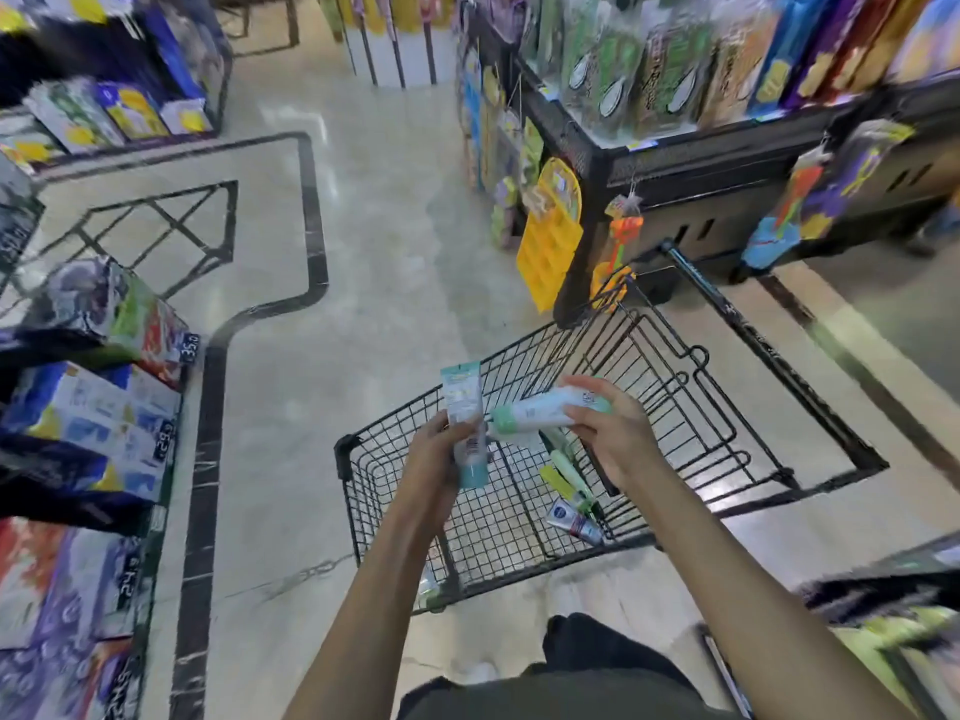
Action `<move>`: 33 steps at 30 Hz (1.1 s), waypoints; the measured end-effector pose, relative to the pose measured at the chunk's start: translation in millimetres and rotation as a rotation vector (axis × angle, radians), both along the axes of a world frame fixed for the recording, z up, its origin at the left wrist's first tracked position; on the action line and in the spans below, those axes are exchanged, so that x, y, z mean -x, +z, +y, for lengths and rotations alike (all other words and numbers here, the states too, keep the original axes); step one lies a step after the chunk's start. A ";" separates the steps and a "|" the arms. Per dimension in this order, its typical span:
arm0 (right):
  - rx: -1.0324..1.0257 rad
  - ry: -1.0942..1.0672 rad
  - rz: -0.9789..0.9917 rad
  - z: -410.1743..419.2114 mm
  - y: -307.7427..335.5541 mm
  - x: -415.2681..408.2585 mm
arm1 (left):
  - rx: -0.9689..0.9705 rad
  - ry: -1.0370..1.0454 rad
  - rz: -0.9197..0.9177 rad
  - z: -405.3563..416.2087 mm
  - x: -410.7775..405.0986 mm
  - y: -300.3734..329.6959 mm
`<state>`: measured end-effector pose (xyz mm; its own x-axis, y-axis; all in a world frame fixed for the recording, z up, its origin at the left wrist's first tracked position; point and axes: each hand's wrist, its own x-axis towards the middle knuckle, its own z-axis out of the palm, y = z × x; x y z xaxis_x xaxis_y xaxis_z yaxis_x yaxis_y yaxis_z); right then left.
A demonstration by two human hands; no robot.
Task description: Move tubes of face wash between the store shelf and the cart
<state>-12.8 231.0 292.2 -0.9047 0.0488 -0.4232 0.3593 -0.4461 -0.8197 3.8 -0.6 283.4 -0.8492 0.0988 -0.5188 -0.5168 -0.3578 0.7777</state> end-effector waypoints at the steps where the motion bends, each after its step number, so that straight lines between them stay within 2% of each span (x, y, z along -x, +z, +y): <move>1: 0.003 -0.035 0.010 -4.7 4.6 -8.4 | 0.014 -0.028 0.009 -2.8 -5.3 4.4; 7: 0.066 -0.289 0.103 -20.6 5.5 -60.4 | 0.060 -0.202 0.024 -12.4 -37.6 15.7; 14: 0.064 -0.494 0.012 -12.3 17.8 -135.2 | 0.035 -0.423 0.040 10.8 -68.6 27.0; 20: -0.048 -0.647 0.016 23.4 28.0 -210.2 | -0.033 -0.571 0.106 68.2 -102.3 43.5; 27: -0.106 -0.866 0.026 68.9 54.4 -322.8 | -0.230 -0.823 -0.012 155.8 -181.1 56.2; 33: -0.144 -1.005 0.027 101.8 70.7 -436.7 | -0.218 -1.000 -0.067 221.0 -262.4 54.9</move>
<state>423.9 332.9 363.0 -0.4259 0.8410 -0.3337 -0.1470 -0.4283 -0.8916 266.2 220.4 338.3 -0.2960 0.8435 -0.4482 -0.6964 0.1306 0.7056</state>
